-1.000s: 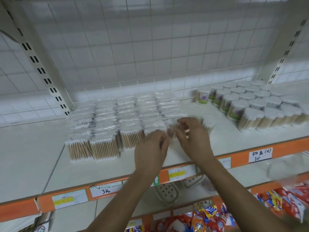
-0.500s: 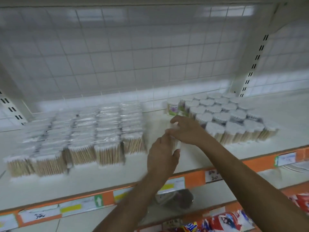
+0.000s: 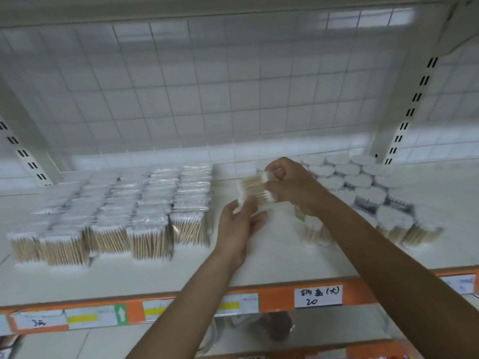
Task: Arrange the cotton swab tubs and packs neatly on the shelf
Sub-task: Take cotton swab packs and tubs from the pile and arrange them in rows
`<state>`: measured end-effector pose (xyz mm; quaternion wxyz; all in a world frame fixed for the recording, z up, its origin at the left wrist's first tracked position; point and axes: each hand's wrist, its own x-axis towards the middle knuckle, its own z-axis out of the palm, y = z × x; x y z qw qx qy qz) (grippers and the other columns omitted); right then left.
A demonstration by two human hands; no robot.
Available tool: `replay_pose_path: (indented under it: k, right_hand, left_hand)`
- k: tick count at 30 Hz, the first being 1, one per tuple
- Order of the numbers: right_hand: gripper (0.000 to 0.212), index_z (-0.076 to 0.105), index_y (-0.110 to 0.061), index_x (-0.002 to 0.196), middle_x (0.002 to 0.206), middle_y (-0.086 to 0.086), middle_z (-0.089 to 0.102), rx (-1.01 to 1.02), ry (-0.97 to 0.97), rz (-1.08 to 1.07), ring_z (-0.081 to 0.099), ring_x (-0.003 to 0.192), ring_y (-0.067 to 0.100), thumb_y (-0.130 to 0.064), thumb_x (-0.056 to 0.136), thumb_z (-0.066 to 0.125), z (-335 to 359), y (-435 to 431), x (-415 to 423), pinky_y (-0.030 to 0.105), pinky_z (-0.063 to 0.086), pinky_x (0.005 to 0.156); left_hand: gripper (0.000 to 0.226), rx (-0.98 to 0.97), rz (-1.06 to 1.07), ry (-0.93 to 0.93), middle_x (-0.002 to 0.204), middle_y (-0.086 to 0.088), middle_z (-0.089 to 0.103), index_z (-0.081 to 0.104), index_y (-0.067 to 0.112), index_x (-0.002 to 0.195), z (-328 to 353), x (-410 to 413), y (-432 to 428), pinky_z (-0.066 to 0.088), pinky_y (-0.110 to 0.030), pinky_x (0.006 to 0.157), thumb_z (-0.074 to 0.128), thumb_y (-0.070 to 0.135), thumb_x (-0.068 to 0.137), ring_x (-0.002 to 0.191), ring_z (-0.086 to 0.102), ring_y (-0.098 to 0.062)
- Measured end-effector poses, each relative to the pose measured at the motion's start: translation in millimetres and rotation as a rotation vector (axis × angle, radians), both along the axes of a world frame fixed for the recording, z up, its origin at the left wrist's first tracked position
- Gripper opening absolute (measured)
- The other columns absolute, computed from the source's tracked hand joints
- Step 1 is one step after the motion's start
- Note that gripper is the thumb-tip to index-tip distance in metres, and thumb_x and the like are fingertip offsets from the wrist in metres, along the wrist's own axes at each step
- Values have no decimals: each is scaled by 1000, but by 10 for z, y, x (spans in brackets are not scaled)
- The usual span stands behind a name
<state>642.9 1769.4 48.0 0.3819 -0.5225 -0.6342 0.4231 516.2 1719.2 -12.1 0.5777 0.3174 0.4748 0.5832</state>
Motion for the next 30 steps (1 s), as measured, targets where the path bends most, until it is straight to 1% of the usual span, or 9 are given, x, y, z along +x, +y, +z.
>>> replay_pose_path:
  k: [5, 8, 10, 15, 21, 23, 26, 28, 30]
  right_hand:
    - [31, 54, -24, 96, 100, -5, 57, 281, -144, 13, 55, 92, 9, -8, 72, 66, -98, -46, 26, 19, 45, 75]
    - [35, 52, -23, 94, 101, -4, 51, 454, -231, 109, 49, 93, 9, -10, 69, 71, -137, -89, 32, 9, 35, 75]
    - [37, 53, -25, 93, 102, -6, 49, 489, -257, 205, 48, 96, 6, -6, 67, 72, -132, -62, 65, 6, 33, 78]
    - [28, 64, -27, 88, 100, -8, 64, 432, -177, 322, 59, 96, 3, -2, 77, 64, 79, 55, 225, 19, 46, 84]
    - [58, 50, -31, 129, 128, -20, 48, 257, -280, 415, 45, 123, 4, 4, 83, 54, 273, 401, 295, 21, 45, 91]
    - [53, 51, -25, 131, 126, -16, 52, 172, -320, 511, 56, 113, 6, -1, 84, 61, 351, 484, 311, 23, 49, 90]
    - [36, 63, -20, 112, 97, -19, 63, 220, -400, 433, 63, 83, -7, -5, 80, 68, 430, 585, 310, 10, 50, 73]
    - [25, 68, -17, 100, 82, -17, 64, 308, -473, 340, 59, 70, -14, -5, 79, 66, 407, 676, 298, 2, 45, 63]
    - [20, 69, -16, 95, 79, -15, 63, 331, -512, 328, 58, 67, -14, -6, 78, 66, 350, 749, 295, 1, 42, 60]
  left_hand:
    - [33, -6, -108, -62, 98, -14, 68, 67, 11, 98, 151, 40, 103, 57, -33, 84, 52, 40, 94, 89, 67, -23]
    - [39, -37, -178, -68, 95, -13, 71, 68, 16, 99, 236, 46, 168, 55, -41, 87, 50, 50, 92, 88, 70, -23]
    - [37, 5, -190, -79, 94, -10, 71, 68, 16, 101, 251, 34, 217, 57, -36, 81, 50, 47, 93, 86, 69, -19]
    - [26, 105, -207, -168, 89, 0, 70, 61, 10, 114, 212, 23, 318, 52, -19, 58, 54, 25, 93, 73, 67, -7]
    - [34, 191, -240, -270, 112, -14, 65, 54, 3, 122, 144, 35, 463, 56, -27, 70, 50, 5, 88, 92, 66, -21]
    - [33, 241, -227, -256, 112, -13, 65, 56, 4, 121, 131, 36, 527, 56, -30, 81, 48, 4, 89, 96, 65, -21]
    - [44, 293, -150, 13, 116, -13, 65, 55, 4, 121, 94, 36, 625, 50, -37, 91, 67, 12, 79, 104, 63, -26]
    - [53, 245, -3, 378, 98, -3, 67, 54, 11, 112, 67, 48, 689, 52, -31, 77, 78, 28, 67, 86, 63, -18]
    - [53, 224, 77, 605, 87, 6, 61, 50, 16, 108, 25, 62, 753, 47, -24, 66, 81, 33, 68, 72, 55, -9]
